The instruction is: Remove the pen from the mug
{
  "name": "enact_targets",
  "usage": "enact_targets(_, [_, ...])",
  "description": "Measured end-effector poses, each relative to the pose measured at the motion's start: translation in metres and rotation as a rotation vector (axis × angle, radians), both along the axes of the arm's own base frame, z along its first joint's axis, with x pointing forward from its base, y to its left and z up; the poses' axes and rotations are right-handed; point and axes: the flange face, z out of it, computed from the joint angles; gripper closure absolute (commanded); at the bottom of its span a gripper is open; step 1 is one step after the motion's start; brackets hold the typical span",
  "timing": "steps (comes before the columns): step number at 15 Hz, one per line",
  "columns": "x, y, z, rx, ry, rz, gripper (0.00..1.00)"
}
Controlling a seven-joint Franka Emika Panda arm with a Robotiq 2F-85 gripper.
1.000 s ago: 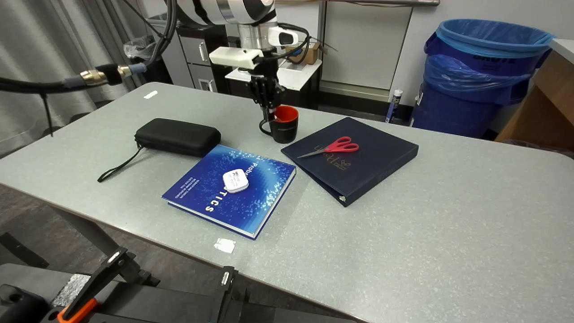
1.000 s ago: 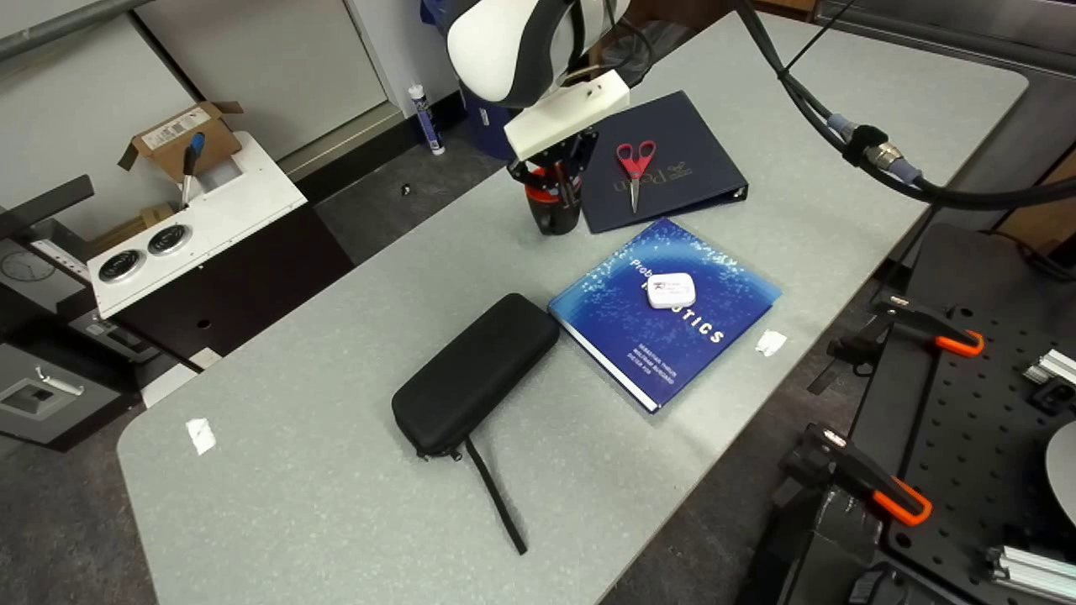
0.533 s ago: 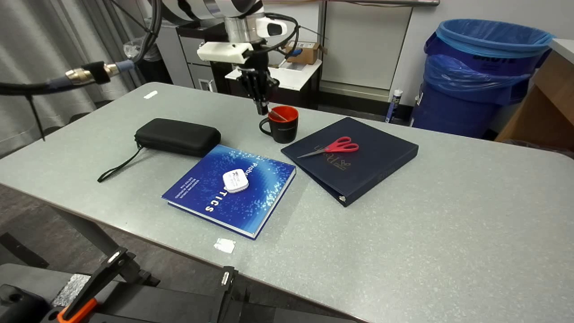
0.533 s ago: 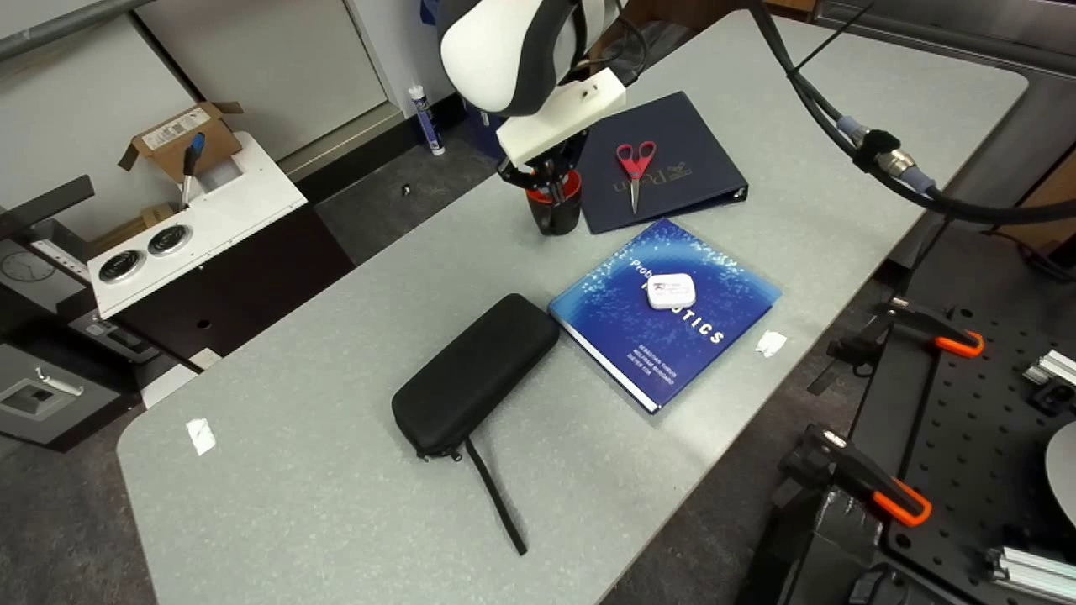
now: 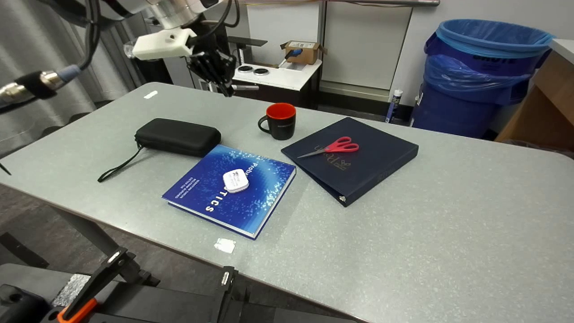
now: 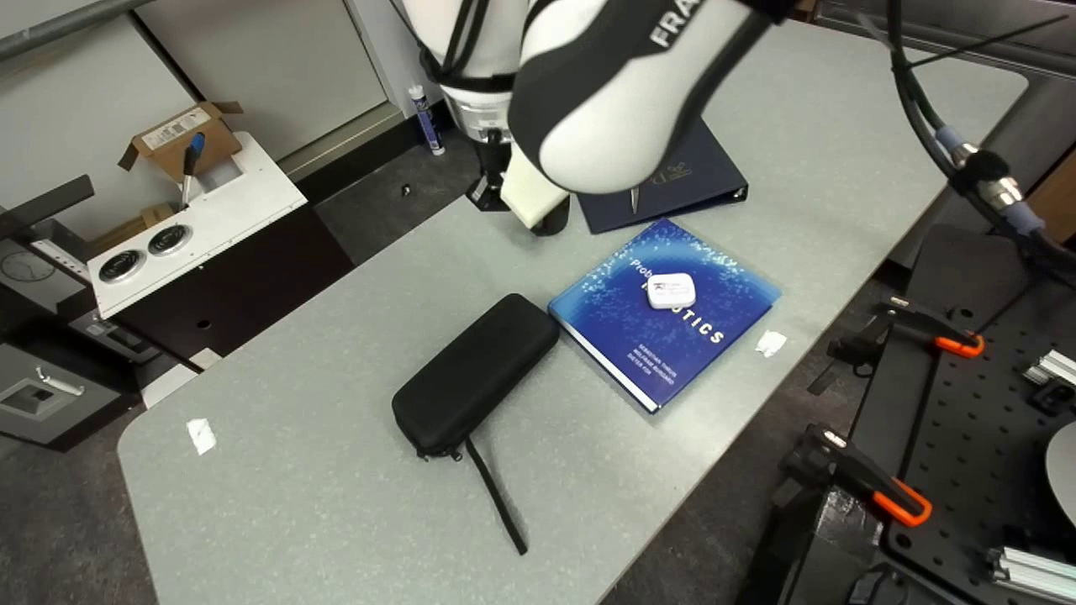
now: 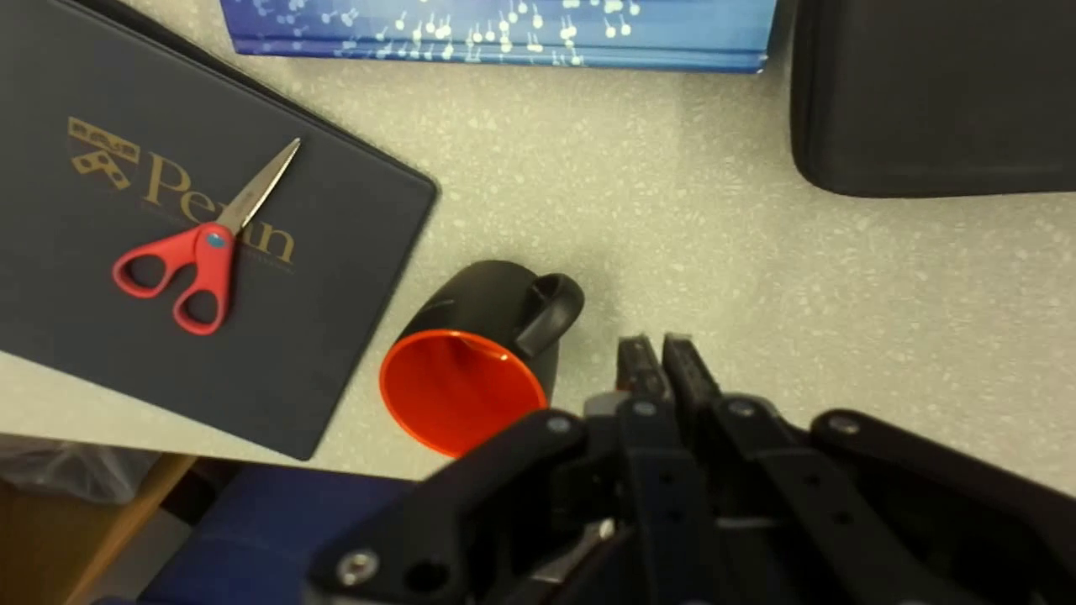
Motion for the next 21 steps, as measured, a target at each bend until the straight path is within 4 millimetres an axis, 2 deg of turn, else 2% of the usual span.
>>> enact_targets(2, [-0.008, 0.018, 0.003, -0.03, -0.029, 0.025, 0.98])
enact_targets(5, [-0.006, 0.029, -0.004, -0.03, -0.026, 0.033, 0.98])
enact_targets(7, [0.006, 0.026, -0.02, -0.004, 0.007, 0.022, 0.98])
enact_targets(12, [0.046, 0.005, -0.076, 0.065, 0.149, 0.026, 0.98])
enact_targets(14, [0.061, 0.0, -0.089, 0.074, 0.206, 0.033, 0.98])
enact_targets(15, [0.067, 0.0, -0.094, 0.071, 0.228, 0.037, 0.68])
enact_targets(16, [0.073, 0.0, -0.097, 0.064, 0.249, 0.042, 0.68])
enact_targets(17, [0.077, 0.001, -0.1, 0.057, 0.265, 0.047, 0.62])
enact_targets(21, [0.086, 0.005, -0.098, 0.041, 0.293, 0.069, 0.31])
